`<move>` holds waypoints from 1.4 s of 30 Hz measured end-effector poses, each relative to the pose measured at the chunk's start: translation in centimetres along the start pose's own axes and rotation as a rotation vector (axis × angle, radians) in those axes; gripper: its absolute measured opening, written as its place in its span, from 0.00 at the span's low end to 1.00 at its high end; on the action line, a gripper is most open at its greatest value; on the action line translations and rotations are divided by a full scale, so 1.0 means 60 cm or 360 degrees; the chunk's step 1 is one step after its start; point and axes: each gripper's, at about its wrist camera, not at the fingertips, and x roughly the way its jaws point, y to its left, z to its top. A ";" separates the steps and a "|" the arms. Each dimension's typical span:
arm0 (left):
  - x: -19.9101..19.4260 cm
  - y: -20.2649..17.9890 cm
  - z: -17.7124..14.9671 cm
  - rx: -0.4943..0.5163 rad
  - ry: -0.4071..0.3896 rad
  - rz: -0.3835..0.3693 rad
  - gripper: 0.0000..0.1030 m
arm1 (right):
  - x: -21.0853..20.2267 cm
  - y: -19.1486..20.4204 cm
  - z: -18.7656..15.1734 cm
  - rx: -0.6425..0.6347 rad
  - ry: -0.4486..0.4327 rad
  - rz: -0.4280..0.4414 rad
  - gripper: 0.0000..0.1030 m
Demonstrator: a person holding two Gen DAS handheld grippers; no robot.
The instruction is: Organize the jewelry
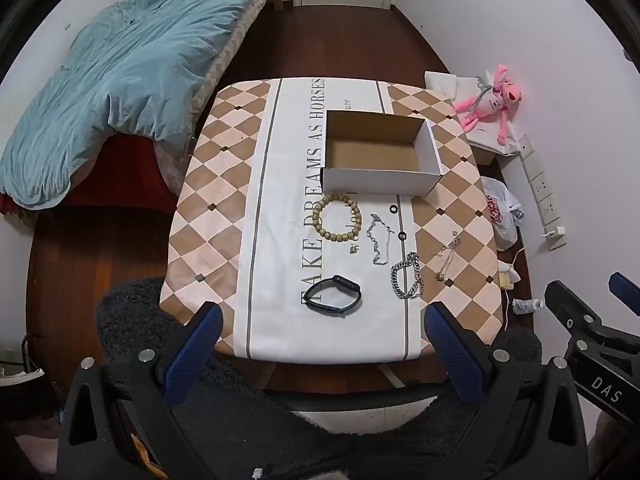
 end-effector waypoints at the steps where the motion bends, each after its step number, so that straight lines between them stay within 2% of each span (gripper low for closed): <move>1: 0.001 0.000 0.000 0.0003 0.0003 0.0001 1.00 | 0.000 -0.001 -0.001 0.0000 0.0000 -0.0001 1.00; 11: -0.017 -0.003 0.014 0.0001 0.0002 -0.0003 1.00 | -0.001 -0.007 0.001 -0.0003 0.0005 -0.0005 1.00; 42: -0.016 -0.017 0.005 0.0022 -0.0010 -0.0007 1.00 | -0.007 -0.015 0.003 0.0008 -0.0003 -0.0008 1.00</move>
